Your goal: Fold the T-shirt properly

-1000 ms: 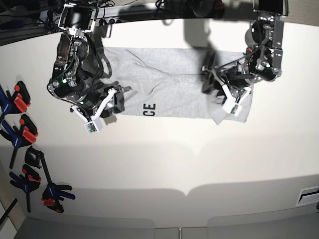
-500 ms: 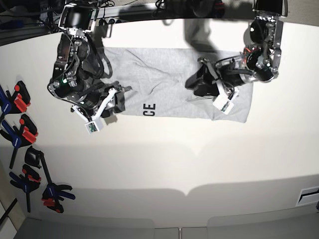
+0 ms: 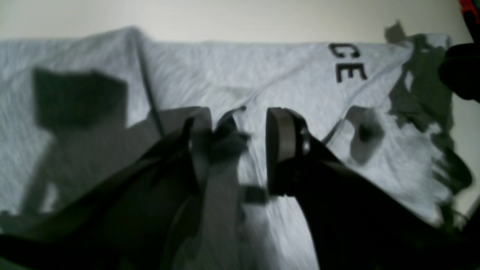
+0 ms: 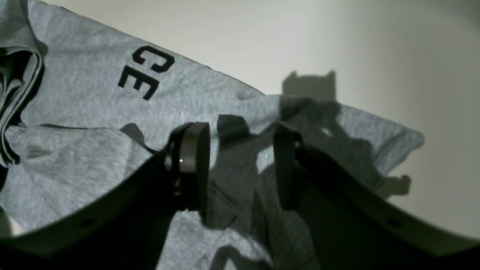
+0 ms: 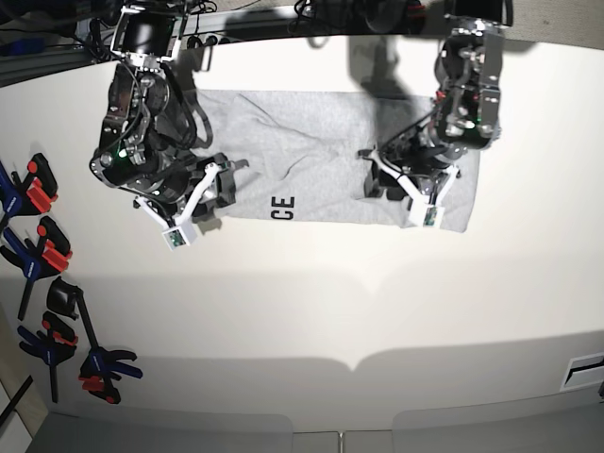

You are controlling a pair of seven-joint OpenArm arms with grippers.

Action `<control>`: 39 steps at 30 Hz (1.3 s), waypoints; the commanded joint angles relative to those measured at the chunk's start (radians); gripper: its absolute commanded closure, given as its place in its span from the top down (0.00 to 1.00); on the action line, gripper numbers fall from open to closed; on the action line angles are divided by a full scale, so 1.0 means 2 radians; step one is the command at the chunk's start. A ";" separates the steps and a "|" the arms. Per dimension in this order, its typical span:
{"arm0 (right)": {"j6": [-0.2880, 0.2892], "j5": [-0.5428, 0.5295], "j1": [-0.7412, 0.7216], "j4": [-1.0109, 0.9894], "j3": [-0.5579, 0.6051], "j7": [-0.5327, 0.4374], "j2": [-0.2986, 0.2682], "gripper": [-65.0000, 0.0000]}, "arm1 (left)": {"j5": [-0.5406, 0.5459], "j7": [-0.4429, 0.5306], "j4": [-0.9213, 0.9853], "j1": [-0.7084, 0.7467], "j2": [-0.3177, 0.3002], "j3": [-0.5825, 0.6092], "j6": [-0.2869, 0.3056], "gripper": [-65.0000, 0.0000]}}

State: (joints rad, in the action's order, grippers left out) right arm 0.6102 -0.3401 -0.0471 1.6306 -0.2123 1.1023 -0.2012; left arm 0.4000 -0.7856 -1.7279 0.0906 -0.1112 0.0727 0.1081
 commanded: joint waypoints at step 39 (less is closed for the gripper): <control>0.005 -0.006 -0.010 0.009 -0.002 -0.016 -0.004 0.40 | 0.086 0.076 0.073 -0.023 0.022 0.001 -0.071 0.34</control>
State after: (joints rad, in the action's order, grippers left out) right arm 0.6102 -0.3412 -0.0475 1.6306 -0.2123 1.0901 -0.2020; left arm 0.5644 -0.6563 -1.5612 0.0681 -0.0799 0.0708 -0.0437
